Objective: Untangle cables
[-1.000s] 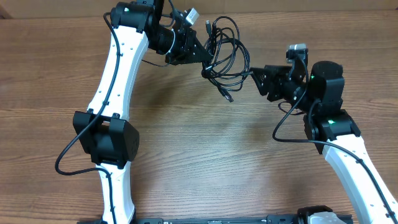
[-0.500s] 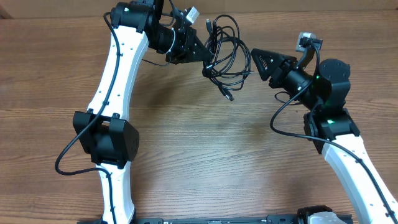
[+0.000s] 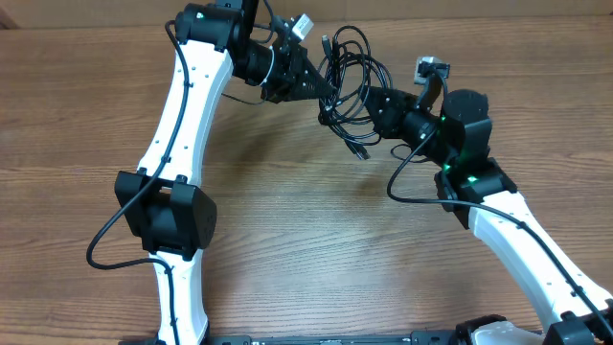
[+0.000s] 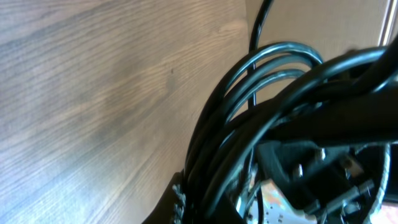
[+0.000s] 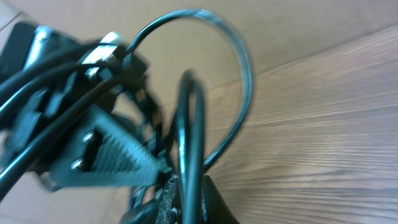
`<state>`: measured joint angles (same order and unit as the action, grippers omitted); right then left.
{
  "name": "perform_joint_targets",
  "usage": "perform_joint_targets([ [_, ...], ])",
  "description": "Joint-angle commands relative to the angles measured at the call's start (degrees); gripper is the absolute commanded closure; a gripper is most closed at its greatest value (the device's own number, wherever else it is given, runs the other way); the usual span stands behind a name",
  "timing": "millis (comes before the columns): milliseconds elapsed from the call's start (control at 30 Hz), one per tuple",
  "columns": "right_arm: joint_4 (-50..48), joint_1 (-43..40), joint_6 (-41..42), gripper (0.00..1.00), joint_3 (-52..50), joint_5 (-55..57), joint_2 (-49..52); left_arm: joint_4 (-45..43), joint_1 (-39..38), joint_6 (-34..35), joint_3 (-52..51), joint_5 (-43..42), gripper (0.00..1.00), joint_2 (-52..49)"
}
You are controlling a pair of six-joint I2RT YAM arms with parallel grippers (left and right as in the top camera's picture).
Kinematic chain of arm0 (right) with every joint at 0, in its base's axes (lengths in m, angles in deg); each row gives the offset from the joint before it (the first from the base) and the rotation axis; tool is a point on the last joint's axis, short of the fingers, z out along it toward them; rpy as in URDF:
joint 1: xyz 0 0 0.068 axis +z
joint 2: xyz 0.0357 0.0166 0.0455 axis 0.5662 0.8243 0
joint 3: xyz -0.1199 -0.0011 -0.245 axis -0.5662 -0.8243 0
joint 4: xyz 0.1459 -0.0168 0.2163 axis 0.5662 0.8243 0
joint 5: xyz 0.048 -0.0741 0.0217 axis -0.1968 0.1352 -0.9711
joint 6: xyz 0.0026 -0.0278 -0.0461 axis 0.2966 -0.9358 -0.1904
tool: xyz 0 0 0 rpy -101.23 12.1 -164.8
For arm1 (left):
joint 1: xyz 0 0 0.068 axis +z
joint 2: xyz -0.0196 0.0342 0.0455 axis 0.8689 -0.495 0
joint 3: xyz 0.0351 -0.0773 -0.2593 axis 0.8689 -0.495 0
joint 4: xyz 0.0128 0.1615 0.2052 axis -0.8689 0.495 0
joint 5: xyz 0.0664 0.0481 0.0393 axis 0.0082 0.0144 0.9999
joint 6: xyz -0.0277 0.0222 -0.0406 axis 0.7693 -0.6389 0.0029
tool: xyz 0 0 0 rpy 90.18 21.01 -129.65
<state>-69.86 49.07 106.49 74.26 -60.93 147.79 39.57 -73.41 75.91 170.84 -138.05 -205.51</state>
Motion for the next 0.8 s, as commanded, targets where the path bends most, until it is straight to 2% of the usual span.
perform_joint_targets([
  [0,2.36,-6.91,-1.07,0.96,1.01,3.63,-1.64,4.39,3.78,-4.83,4.15,2.64,0.96,3.67],
  [100,7.91,-16.15,-2.34,0.96,1.01,2.62,-3.56,8.94,8.35,-5.81,6.93,12.09,0.96,8.26],
  [267,10.95,-23.69,-4.55,0.96,1.01,-3.13,-4.2,10.05,13.49,-6.16,7.34,15.45,0.96,14.6],
  [433,11.13,-21.88,-4.5,0.96,1.01,-6.8,-4.33,10.03,14.38,-6.19,7.32,18.08,0.96,17.14],
  [567,11.08,-15.23,-5.6,0.96,1.75,-6.25,-5.77,9.99,10.99,-7.26,7.32,23.08,0.94,17.11],
  [600,11.17,-13.62,-6.91,0.96,2.47,-5.55,-6.29,9.88,9.84,-7.96,7.32,25.14,0.91,17.11],
  [667,12.96,-10.23,-10.36,0.96,5.4,-2.32,-7.85,9.49,7.48,-8.13,7.32,30.25,0.77,17.11],
  [767,21.03,-6.86,-18.12,0.96,13.14,4.96,-9.35,8.35,3.61,-8.15,7.32,38.25,0.42,17.09],
])
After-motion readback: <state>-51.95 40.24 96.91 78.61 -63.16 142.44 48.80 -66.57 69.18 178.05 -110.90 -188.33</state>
